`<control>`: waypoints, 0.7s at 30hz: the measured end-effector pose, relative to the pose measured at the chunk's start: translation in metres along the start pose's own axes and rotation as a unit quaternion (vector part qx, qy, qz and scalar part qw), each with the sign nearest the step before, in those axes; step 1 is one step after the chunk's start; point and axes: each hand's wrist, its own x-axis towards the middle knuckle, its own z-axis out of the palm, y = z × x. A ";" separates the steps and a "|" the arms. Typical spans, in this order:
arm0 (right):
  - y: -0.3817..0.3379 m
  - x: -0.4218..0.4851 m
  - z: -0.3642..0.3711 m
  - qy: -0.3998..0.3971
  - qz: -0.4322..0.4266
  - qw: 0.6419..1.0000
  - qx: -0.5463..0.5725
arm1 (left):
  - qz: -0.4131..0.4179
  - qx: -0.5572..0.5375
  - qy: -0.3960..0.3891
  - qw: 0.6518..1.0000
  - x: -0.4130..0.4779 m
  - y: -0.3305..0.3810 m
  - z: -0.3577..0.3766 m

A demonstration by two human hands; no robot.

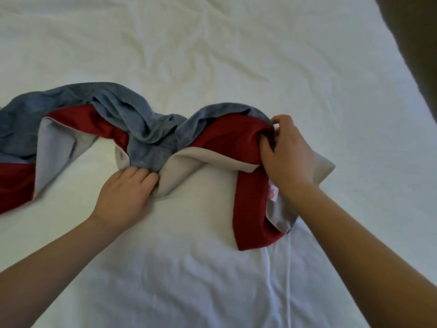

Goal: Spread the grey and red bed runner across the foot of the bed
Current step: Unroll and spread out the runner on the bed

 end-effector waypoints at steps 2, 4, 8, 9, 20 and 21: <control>0.007 -0.031 -0.002 0.029 0.031 0.998 0.055 | -0.008 -0.026 0.054 0.998 -0.009 0.010 0.003; 0.019 -0.066 0.000 0.015 0.069 0.994 0.079 | 0.036 -0.044 0.118 0.991 -0.016 0.026 0.004; 0.040 -0.124 0.004 -0.105 -0.007 0.993 -0.060 | 0.197 -0.037 0.218 0.955 -0.005 0.068 -0.005; 0.042 -0.132 0.005 -0.124 -0.033 0.987 -0.099 | 0.228 -0.026 0.236 0.944 0.003 0.080 -0.010; 0.032 -0.141 -0.008 -0.107 -0.008 0.985 -0.138 | 0.375 0.220 0.140 0.889 0.076 0.131 -0.067; 0.032 -0.144 -0.014 -0.118 0.001 0.984 -0.131 | 0.381 0.206 0.118 0.894 0.072 0.127 -0.067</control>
